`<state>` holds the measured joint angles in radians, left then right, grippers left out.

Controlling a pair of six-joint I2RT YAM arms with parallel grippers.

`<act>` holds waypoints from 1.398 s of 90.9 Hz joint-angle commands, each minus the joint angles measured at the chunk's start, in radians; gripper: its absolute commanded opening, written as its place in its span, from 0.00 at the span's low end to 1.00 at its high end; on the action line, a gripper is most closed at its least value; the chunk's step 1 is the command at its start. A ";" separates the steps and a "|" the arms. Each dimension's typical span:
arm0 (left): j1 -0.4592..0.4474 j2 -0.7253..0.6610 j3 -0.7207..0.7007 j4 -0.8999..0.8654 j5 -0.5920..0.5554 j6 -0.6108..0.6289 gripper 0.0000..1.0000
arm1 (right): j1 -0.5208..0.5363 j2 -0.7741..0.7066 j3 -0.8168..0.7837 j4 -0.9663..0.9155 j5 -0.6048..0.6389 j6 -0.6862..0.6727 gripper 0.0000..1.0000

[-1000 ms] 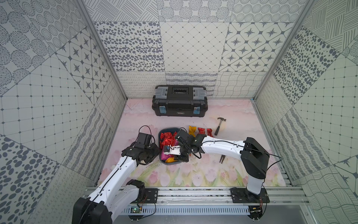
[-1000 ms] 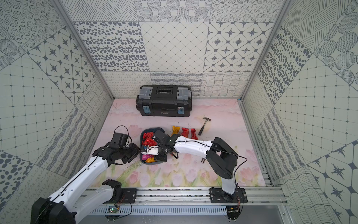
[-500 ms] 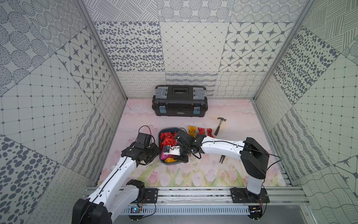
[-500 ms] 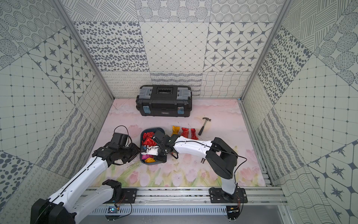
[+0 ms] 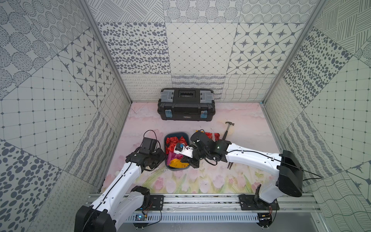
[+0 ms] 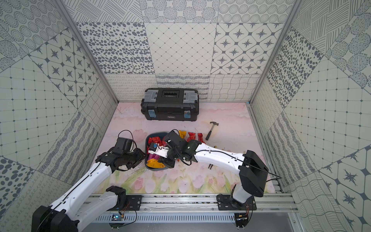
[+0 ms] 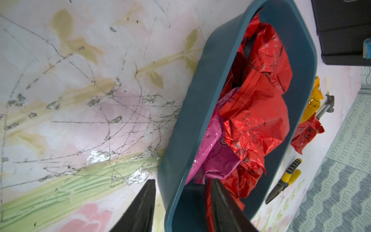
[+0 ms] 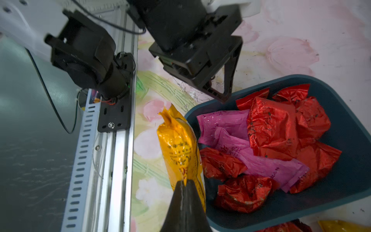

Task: Take the tea bags out of the storage box
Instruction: Pick up the tea bag from the storage box, then place the tea bag at the center of the board.

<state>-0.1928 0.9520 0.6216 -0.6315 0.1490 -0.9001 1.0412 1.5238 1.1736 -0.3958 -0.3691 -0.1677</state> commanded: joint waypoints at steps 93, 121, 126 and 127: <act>0.004 0.090 -0.002 0.071 0.050 0.163 0.42 | -0.514 -0.012 -0.406 0.189 0.003 1.175 0.32; 0.005 0.126 -0.027 0.112 0.061 0.211 0.38 | -0.296 -0.023 -0.090 -0.001 0.167 0.500 0.49; 0.005 0.135 -0.024 0.111 0.054 0.223 0.36 | -0.225 0.023 -0.033 -0.001 0.161 0.319 0.49; 0.005 0.137 -0.024 0.110 0.054 0.225 0.36 | -0.213 0.036 -0.021 -0.001 0.160 0.290 0.49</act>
<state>-0.1921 1.0626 0.5991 -0.5568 0.1883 -0.7460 0.7002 1.4872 1.0607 -0.3752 -0.2367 0.5751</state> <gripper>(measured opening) 0.373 0.488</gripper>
